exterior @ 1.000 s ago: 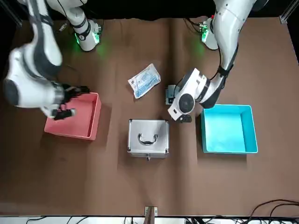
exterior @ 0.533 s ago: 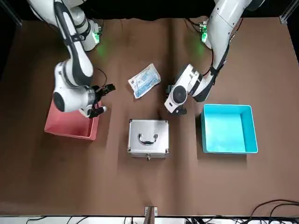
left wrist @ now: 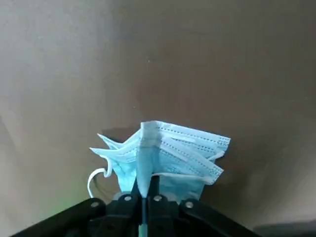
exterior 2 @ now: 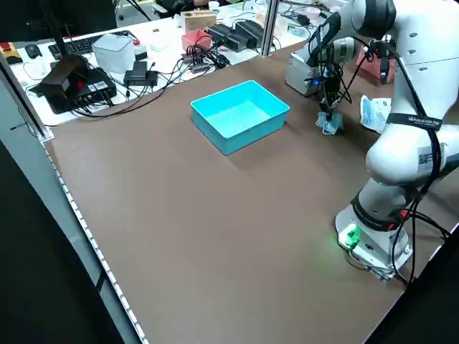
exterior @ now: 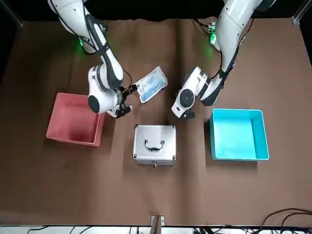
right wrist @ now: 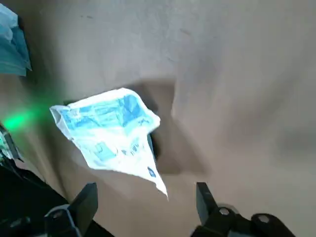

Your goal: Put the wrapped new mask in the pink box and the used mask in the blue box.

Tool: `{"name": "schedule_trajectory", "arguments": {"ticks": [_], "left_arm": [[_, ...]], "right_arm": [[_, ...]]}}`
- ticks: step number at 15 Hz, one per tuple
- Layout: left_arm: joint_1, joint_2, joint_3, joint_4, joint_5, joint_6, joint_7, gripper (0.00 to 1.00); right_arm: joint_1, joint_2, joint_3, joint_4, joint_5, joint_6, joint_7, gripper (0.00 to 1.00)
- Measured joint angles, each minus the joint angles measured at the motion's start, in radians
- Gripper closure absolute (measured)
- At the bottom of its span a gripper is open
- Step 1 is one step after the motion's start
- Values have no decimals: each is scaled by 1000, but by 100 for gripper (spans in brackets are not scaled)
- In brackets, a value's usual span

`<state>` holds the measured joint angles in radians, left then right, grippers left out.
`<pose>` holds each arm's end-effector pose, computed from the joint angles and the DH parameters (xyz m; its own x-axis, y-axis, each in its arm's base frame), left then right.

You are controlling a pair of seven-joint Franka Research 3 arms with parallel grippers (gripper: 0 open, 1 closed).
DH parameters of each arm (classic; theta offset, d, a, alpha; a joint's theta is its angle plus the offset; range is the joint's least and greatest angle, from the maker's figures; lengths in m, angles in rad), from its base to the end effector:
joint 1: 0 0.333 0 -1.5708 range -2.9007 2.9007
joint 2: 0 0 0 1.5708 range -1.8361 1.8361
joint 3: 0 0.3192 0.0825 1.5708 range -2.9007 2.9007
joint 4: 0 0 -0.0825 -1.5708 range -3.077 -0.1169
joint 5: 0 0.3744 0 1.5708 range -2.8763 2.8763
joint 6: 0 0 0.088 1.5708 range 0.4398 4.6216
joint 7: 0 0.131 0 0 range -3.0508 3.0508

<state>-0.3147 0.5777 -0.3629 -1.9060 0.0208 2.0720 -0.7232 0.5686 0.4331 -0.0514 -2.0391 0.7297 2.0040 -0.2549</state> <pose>0.4465 -0.3573 0.1743 0.9175 0.0667 -0.3920 0.0275 -0.9941 -0.1048 0.4437 0.3150 0.2012 0.8383 0.3767 -0.3942 0.1388 -0.8466 -0.5138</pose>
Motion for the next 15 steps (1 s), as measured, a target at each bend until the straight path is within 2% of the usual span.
{"name": "schedule_trajectory", "arguments": {"ticks": [4,8,11,15], "left_arm": [[12,-26,4,8,1,-21,6,95],[65,-110,4,56,1,-127,66,95],[121,-174,4,145,2,-262,157,95],[192,-193,11,271,24,-400,289,95]], "right_arm": [[36,40,0,0,12,24,-9,13],[67,71,0,0,14,24,-11,18],[96,84,0,-1,46,41,-11,18],[125,103,0,-1,55,77,-11,18]]}}
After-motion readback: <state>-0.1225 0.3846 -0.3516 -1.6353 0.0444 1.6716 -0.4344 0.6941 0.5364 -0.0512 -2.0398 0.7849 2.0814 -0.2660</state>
